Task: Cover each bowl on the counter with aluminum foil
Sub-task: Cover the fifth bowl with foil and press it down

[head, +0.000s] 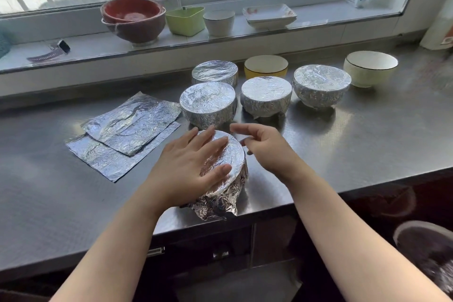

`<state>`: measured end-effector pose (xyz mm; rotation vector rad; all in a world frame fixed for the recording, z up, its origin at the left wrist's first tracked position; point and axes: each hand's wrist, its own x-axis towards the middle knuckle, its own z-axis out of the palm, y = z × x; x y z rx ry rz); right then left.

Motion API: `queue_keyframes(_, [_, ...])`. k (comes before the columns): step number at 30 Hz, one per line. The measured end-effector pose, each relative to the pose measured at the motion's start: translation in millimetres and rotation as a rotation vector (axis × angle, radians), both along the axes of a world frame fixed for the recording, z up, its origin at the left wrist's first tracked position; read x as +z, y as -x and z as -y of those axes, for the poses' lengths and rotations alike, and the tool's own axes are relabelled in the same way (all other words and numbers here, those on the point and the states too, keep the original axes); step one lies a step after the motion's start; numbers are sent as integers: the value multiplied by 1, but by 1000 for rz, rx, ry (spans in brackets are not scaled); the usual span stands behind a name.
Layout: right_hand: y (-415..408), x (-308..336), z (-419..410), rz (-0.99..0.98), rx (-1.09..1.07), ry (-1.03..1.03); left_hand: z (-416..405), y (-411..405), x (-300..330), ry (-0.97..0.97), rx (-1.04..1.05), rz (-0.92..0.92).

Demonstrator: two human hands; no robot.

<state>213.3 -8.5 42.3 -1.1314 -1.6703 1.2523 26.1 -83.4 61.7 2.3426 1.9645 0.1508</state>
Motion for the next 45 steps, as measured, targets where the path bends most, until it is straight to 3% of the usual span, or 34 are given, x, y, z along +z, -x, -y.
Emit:
queue_keyframes(5, [-1,0,-6,-33,116,34,0,-1,1,4,-14,-6])
queue_keyframes(11, [-6,2,-17,149,162,-54,1,-1,3,6,-19,-10])
queue_keyframes(24, [0,-22,-10,187,-25,-272,0,-2,4,33,-20,-33])
queue_keyframes(27, [-1,-24,-7,129,-54,-189,0,-2,3,29,-17,-33])
queue_keyframes(32, [-9,-16,1,41,73,11,0,-2,3,27,-12,-27])
queue_keyframes(35, [-12,-12,8,118,116,12,-1,-2,2,22,-15,-25])
queue_keyframes(41, [-7,-4,24,384,121,-214,0,-2,1,23,-7,-27])
queue_keyframes(45, [-3,-1,25,395,106,-163,1,-4,3,16,-7,-23])
